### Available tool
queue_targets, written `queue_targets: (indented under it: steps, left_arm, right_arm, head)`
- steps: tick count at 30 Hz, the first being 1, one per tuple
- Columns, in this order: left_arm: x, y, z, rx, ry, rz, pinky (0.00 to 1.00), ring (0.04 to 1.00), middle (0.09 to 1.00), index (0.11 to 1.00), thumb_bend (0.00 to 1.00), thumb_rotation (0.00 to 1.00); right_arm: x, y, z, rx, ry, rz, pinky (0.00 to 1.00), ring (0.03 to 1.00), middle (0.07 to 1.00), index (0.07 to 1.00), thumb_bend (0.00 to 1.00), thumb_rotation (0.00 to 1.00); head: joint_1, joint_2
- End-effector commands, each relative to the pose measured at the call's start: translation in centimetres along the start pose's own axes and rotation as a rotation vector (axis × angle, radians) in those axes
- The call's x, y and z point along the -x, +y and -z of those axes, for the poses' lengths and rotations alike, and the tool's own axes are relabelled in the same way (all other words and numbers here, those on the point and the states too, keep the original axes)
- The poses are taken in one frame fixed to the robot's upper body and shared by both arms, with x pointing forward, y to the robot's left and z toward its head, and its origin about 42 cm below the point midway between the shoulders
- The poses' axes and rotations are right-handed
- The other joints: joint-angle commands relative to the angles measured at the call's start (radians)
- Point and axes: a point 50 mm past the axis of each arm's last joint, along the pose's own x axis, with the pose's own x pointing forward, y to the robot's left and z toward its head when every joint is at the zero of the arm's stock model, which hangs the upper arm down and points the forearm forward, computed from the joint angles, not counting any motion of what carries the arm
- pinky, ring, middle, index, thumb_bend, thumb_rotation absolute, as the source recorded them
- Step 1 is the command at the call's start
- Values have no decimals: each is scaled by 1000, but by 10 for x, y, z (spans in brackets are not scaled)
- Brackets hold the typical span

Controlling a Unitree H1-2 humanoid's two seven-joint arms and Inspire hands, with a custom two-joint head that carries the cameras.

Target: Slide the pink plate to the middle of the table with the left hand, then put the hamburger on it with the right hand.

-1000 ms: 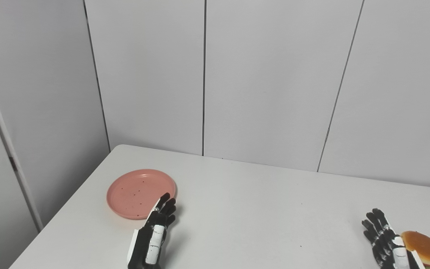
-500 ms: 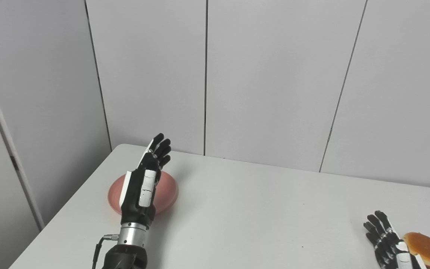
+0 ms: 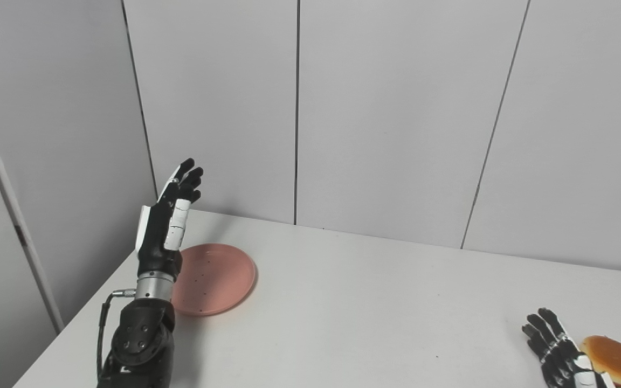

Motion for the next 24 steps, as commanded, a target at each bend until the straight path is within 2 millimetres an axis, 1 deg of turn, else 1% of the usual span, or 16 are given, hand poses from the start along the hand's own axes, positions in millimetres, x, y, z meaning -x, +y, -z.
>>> queue_targets:
  steps: [1, 3, 8, 13, 15, 20, 23, 24]
  left_arm:
    - [-25, 7, -23, -8, -118, -2, 915, 919, 868, 836, 860, 897]
    - [-30, 15, -17, -25, -101, -11, 921, 922, 872, 839, 842, 903]
    - [-36, 32, 0, -63, -46, -41, 906, 916, 883, 865, 906, 923]
    - [-38, 45, 17, -68, 5, -65, 894, 912, 886, 867, 914, 927]
    - [-39, 50, 24, -73, 13, -60, 876, 905, 887, 860, 925, 913]
    - [-41, 58, 36, -54, 41, -72, 899, 899, 891, 850, 965, 886]
    - [-42, 62, 43, -40, 67, -80, 931, 912, 897, 888, 912, 909]
    - [-43, 64, 46, -32, 81, -89, 934, 913, 898, 890, 908, 912]
  right_arm:
    - [39, 6, 36, -56, 139, 30, 977, 926, 927, 937, 867, 1000]
    - [39, 6, 36, -58, 139, 32, 974, 923, 925, 935, 871, 1000]
    - [40, 6, 35, -64, 140, 34, 952, 911, 918, 933, 866, 1000]
    - [40, 6, 36, -58, 143, 35, 940, 903, 912, 928, 867, 1000]
    - [41, 6, 36, -59, 145, 34, 944, 903, 914, 928, 868, 1000]
    - [41, 5, 36, -57, 146, 34, 945, 903, 915, 934, 864, 1000]
    - [41, 6, 36, -58, 147, 33, 947, 902, 915, 933, 862, 1000]
    - [41, 6, 36, -57, 149, 35, 948, 902, 915, 933, 862, 1000]
  head:
    - [0, 2]
    - [1, 3]
    - [-1, 7]
    - [-1, 7]
    - [0, 8]
    - [0, 9]
    - [-1, 10]
    - [-3, 12]
